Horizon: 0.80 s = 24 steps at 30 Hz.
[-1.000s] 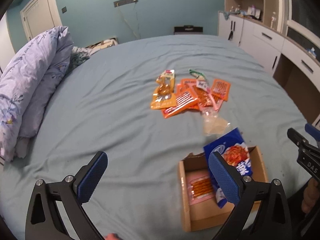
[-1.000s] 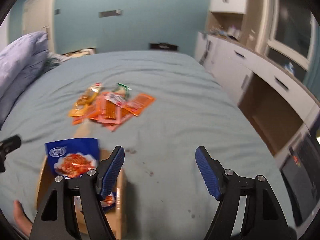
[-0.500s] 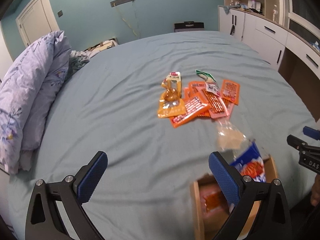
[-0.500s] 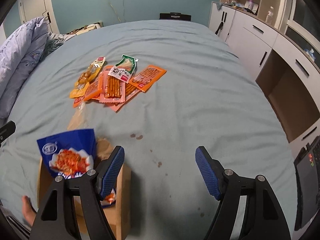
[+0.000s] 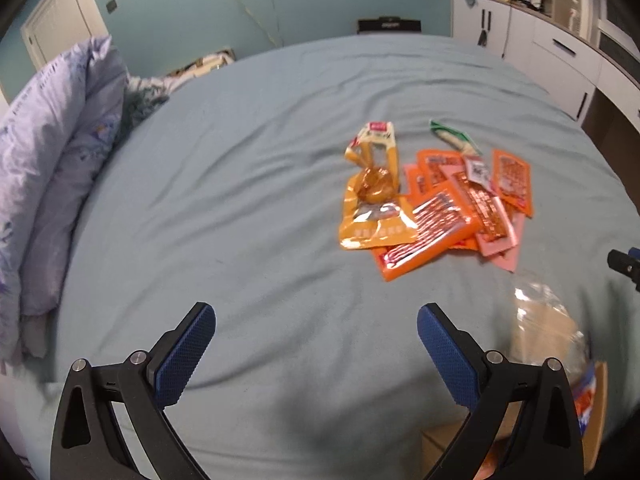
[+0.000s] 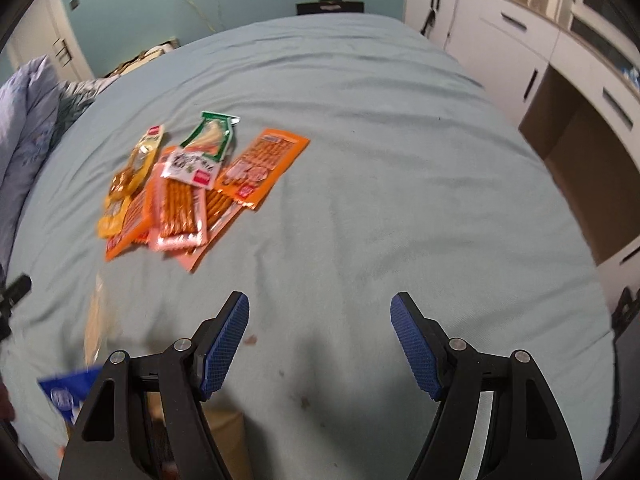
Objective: Organize snacks
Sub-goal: 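Move both open tools back over the remaining snack pile, then grasp an orange packet with the left tool while right grasps an orange stick pack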
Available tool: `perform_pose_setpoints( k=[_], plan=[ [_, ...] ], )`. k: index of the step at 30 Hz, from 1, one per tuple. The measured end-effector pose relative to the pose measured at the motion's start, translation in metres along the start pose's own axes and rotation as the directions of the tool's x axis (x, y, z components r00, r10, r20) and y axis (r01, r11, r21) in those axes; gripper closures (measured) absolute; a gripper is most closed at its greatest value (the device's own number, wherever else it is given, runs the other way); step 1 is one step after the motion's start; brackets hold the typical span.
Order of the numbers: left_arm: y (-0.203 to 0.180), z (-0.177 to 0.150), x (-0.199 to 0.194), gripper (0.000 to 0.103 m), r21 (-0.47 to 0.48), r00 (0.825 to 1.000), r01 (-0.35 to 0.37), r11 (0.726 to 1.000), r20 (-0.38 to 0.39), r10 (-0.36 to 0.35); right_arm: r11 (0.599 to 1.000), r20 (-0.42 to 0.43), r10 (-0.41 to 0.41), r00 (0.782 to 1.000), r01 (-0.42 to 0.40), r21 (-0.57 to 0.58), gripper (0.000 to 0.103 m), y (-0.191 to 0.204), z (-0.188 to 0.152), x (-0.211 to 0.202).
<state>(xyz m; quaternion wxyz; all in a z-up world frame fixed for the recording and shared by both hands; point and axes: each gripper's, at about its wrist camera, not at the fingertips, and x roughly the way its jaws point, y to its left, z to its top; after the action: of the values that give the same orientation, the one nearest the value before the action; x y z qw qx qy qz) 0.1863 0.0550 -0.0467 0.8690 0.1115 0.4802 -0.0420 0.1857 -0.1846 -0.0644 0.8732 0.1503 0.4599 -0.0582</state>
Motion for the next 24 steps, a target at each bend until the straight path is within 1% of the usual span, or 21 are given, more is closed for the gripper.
perform_pose_setpoints(
  k=[3, 6, 8, 11, 12, 15, 17, 19, 20, 21, 22, 23, 24],
  plan=[
    [-0.001, 0.002, 0.017, 0.000, 0.003, 1.000, 0.011, 1.000, -0.022, -0.011, 0.999, -0.016, 0.004, 1.000, -0.003, 0.033, 0.030, -0.006, 0.013, 0.016],
    [-0.007, 0.006, 0.031, 0.000, 0.039, 1.000, 0.007, 0.999, -0.031, -0.006, 0.999, -0.020, -0.007, 1.000, 0.007, 0.036, 0.030, -0.004, 0.021, 0.029],
    [-0.010, 0.011, 0.039, 0.000, 0.054, 0.999, 0.015, 0.998, -0.032, -0.014, 1.000, -0.017, 0.000, 1.000, 0.000, 0.029, 0.030, 0.000, 0.025, 0.036],
    [-0.018, 0.020, 0.054, 0.000, 0.074, 0.997, 0.069, 0.995, -0.037, -0.066, 1.000, -0.009, -0.004, 1.000, 0.004, 0.002, 0.030, 0.009, 0.031, 0.047],
    [-0.023, 0.024, 0.060, 0.000, 0.088, 0.994, 0.099, 0.991, -0.045, -0.096, 1.000, -0.006, -0.006, 1.000, 0.006, -0.009, 0.030, 0.012, 0.033, 0.051],
    [-0.044, 0.033, 0.077, 0.000, 0.155, 0.983, 0.179, 0.972, -0.075, -0.169, 0.998, -0.011, -0.031, 0.999, 0.030, -0.050, 0.030, 0.022, 0.036, 0.068],
    [-0.062, 0.037, 0.088, 0.000, 0.219, 0.981, 0.190, 0.957, -0.085, -0.175, 0.997, -0.022, -0.037, 0.999, 0.035, -0.075, 0.030, 0.028, 0.036, 0.078],
    [-0.074, 0.040, 0.101, 0.001, 0.252, 0.980, 0.188, 0.949, -0.108, -0.165, 0.994, -0.033, -0.043, 0.999, 0.039, -0.103, 0.030, 0.032, 0.034, 0.087],
    [-0.082, 0.042, 0.113, 0.014, 0.262, 0.979, 0.185, 0.947, -0.134, -0.154, 0.992, -0.036, -0.045, 0.998, 0.041, -0.117, 0.030, 0.034, 0.034, 0.090],
    [-0.085, 0.043, 0.119, 0.021, 0.261, 0.976, 0.193, 0.946, -0.150, -0.158, 0.991, -0.036, -0.047, 0.998, 0.042, -0.130, 0.030, 0.036, 0.033, 0.092],
    [-0.087, 0.045, 0.124, 0.021, 0.242, 0.973, 0.206, 0.948, -0.154, -0.172, 0.989, -0.033, -0.047, 0.998, 0.042, -0.142, 0.030, 0.038, 0.033, 0.094],
    [-0.088, 0.051, 0.123, 0.030, 0.219, 0.975, 0.212, 0.952, -0.119, -0.190, 0.988, -0.030, -0.041, 0.999, 0.036, -0.150, 0.030, 0.041, 0.034, 0.095],
    [-0.091, 0.054, 0.122, 0.035, 0.219, 0.975, 0.212, 0.952, -0.111, -0.192, 0.987, -0.028, -0.029, 0.999, 0.024, -0.157, 0.030, 0.043, 0.035, 0.097]
  ],
)
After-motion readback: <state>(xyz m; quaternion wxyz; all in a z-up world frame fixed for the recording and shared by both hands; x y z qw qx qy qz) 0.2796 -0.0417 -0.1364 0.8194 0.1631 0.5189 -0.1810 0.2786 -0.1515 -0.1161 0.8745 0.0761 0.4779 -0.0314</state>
